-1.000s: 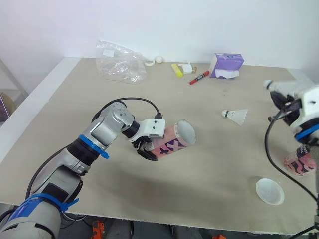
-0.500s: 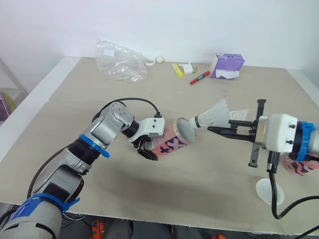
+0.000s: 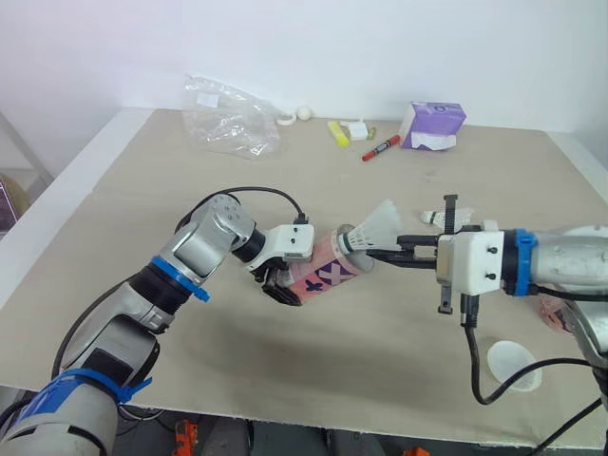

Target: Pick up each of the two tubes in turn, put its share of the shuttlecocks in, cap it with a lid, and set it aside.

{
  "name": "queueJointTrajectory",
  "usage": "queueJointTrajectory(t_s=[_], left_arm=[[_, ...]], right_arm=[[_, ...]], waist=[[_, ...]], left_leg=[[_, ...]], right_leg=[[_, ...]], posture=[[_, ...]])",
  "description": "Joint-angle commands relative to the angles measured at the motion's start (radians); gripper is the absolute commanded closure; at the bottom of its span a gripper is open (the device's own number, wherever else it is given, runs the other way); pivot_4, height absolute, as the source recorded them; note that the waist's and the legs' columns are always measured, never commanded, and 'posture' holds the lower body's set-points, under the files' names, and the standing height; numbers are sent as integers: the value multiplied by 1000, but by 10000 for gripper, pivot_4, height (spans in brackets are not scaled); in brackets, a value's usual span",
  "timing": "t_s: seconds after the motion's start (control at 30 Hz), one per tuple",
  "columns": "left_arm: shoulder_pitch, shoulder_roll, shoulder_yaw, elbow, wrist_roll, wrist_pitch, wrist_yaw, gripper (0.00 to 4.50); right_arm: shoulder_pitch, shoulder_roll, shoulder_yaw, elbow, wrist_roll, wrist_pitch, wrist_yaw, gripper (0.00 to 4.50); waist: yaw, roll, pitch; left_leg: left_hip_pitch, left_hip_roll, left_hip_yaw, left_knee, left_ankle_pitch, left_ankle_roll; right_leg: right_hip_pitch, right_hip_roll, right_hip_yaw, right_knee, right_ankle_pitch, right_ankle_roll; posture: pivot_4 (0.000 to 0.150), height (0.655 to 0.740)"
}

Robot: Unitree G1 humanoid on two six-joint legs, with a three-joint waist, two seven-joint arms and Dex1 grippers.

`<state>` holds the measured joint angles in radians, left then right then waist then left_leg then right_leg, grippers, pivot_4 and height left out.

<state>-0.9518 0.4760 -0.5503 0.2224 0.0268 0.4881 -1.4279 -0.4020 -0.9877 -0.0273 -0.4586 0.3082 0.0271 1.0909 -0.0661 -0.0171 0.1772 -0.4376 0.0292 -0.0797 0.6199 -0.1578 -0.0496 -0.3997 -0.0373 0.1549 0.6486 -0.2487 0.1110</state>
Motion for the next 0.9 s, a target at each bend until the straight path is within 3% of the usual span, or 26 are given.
queueJointTrajectory(t_s=[0.03,0.13,0.3,0.5,0.63,0.9], left_arm=[[-3,0,8,-11,10,9,20,7008],[-2,0,9,-14,9,12,23,7008],[-4,1,9,-8,10,8,23,7008],[-6,4,8,-6,11,6,21,7008],[-5,5,4,-8,10,5,17,7008],[-4,-2,2,-13,10,6,19,7008]], right_arm=[[-36,-1,2,-13,13,23,13,38038],[-44,-7,-15,-29,43,49,20,26901],[-10,-19,-83,-34,99,97,21,2365],[89,4,-228,-8,188,213,-46,965],[183,84,-350,80,228,326,-181,965],[144,254,-381,369,114,403,-523,965]], waist=[[0,0,0],[0,0,0],[1,0,0],[2,0,0],[4,-2,0],[3,0,-1]], left_leg=[[0,0,0,0,0,0],[0,0,0,0,0,0],[0,0,0,0,0,0],[0,0,0,0,0,0],[0,0,0,0,0,0],[0,0,0,0,0,1]], right_leg=[[0,0,0,0,0,0],[0,0,0,0,0,0],[0,0,0,0,0,0],[0,0,0,0,0,0],[0,0,0,0,0,0],[0,1,0,0,1,0]], posture=[[1500,7400],[1500,7400],[1500,7400],[1500,7400],[1500,7400],[1500,7400]])
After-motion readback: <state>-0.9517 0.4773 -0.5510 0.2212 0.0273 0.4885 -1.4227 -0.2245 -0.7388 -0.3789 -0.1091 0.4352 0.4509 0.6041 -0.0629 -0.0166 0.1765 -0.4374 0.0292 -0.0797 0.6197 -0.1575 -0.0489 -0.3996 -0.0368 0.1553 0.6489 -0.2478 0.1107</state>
